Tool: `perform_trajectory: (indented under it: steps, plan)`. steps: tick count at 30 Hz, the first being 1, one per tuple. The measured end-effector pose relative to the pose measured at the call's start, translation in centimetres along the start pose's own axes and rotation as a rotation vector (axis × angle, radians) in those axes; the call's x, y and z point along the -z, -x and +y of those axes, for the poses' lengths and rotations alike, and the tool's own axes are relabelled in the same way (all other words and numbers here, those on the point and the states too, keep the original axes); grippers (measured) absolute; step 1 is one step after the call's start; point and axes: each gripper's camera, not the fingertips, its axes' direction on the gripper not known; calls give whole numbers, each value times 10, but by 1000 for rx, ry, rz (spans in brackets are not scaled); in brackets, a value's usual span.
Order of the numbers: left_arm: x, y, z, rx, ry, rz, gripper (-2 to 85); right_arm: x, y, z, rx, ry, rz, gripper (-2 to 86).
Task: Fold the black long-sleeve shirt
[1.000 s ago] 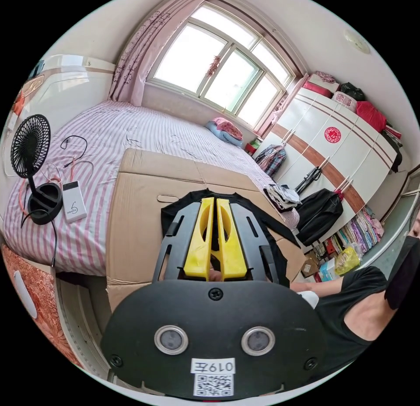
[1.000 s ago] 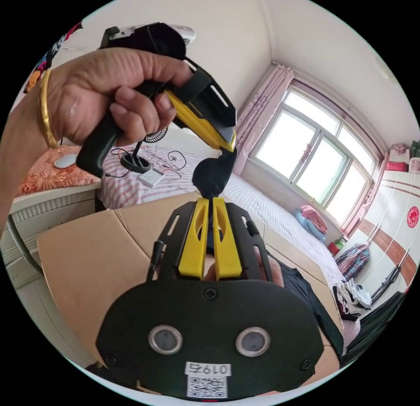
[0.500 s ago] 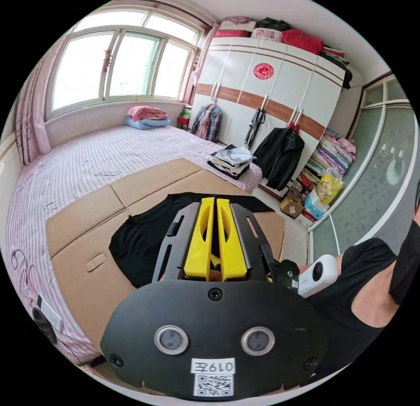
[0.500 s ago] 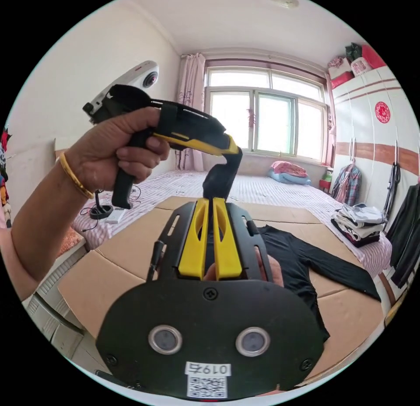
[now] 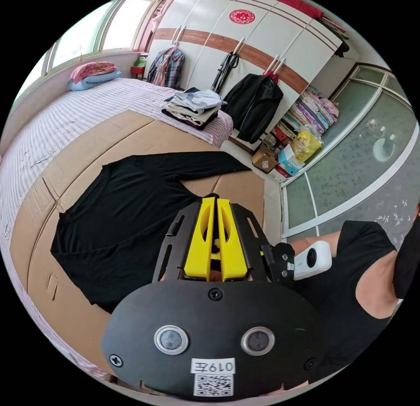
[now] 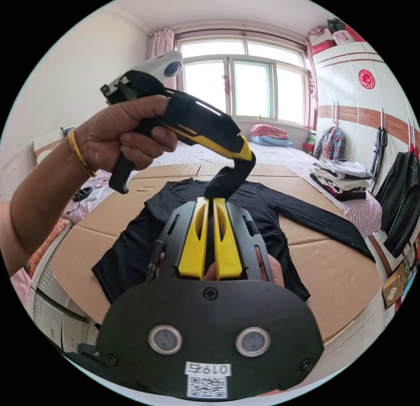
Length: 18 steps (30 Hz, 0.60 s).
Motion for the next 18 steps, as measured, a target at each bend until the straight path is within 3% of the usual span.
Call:
perform_trajectory:
  steps: [3, 11, 18]
  plan:
    - [-47, -5, -22, -13, 106, -52, 9, -15, -28, 14, 0, 78, -5, 20]
    - [-163, -18, -66, -28, 344, 67, 10, -27, -120, 27, -82, 215, -51, 69]
    - [-187, -33, -83, -42, 369, 126, 11, -43, -190, 37, -77, 453, -147, 54]
